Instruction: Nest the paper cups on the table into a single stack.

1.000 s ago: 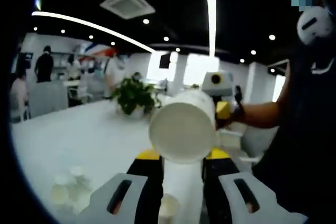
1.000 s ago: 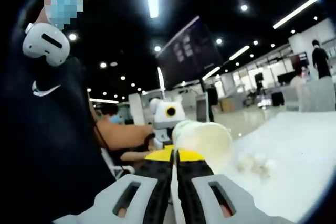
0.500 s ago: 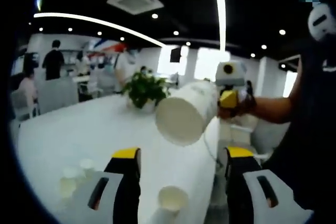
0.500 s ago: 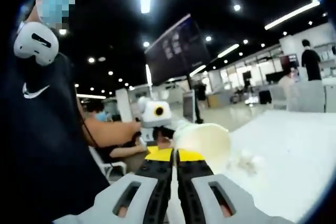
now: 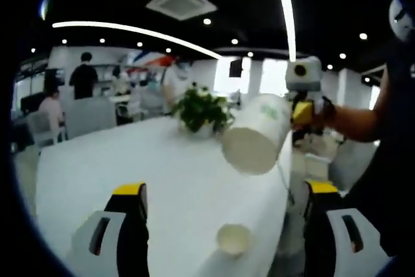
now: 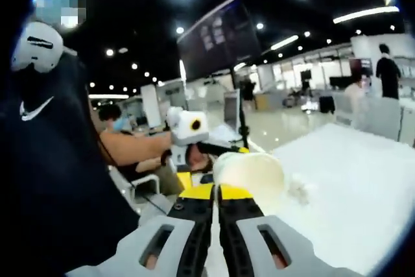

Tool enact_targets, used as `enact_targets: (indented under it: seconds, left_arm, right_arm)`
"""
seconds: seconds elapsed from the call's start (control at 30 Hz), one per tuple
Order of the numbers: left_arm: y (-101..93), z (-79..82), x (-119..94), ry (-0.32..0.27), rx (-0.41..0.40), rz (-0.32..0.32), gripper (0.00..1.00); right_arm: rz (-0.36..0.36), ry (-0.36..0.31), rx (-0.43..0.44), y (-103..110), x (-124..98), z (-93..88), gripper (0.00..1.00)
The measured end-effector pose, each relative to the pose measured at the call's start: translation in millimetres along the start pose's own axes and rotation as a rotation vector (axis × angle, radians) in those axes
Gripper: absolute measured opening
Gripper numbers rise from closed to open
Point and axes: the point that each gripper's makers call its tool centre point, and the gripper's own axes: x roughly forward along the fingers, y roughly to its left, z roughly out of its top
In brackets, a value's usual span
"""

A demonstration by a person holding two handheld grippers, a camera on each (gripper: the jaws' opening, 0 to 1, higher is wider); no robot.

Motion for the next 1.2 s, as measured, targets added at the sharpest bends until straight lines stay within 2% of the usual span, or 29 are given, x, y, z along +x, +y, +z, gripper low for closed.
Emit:
enact_targets:
  seconds: [0.17, 0.23, 0.3, 0.43, 0.5, 0.57, 0.63, 0.73, 0.87, 1.2]
  left_arm:
    - [29.7, -18.2, -9.8, 0.045, -0.001, 0.101, 0.99]
    - [40.8, -19.7, -16.5, 0.051, 0.013, 0.133, 0.99]
    - [51.9, -20.8, -23.0, 0.053, 0.034, 0.172, 0.99]
    - [63.9, -22.1, -31.4, 0.042, 0.025, 0.221, 0.99]
    - [66.7, -28.0, -33.3, 0.073, 0.036, 0.238, 0.99]
    - [74.3, -36.8, -37.7, 0.128, 0.066, 0.291, 0.99]
    - [72.1, -41.6, -38.1, 0.132, 0.084, 0.283, 0.99]
    - [79.3, -48.8, -45.8, 0.121, 0.057, 0.319, 0.99]
    - [86.0, -50.6, -51.5, 0.083, -0.003, 0.326, 0.99]
    - [100.4, -48.6, -54.1, 0.059, -0.01, 0.346, 0.99]
  right_arm:
    - [0.026, 0.151, -0.042, -2.6, 2.8, 9.2, 0.0]
    - [-0.004, 0.221, -0.094, -13.1, 5.5, 15.5, 0.0]
    - [-0.004, 0.279, -0.131, -17.1, 8.3, 21.3, 0.0]
    - [-0.009, 0.385, -0.185, -21.2, 11.3, 27.9, 0.0]
    - [-0.002, 0.414, -0.199, -20.5, 14.7, 31.3, 0.0]
    - [0.011, 0.465, -0.208, -19.2, 15.5, 28.7, 0.0]
    - [0.005, 0.53, -0.241, -22.1, 17.2, 25.2, 0.0]
    - [0.026, 0.623, -0.281, -17.0, 21.0, 21.1, 0.0]
    - [0.034, 0.757, -0.323, -14.0, 20.9, 16.5, 0.0]
    - [0.033, 0.954, -0.369, -21.3, 22.9, 22.6, 0.0]
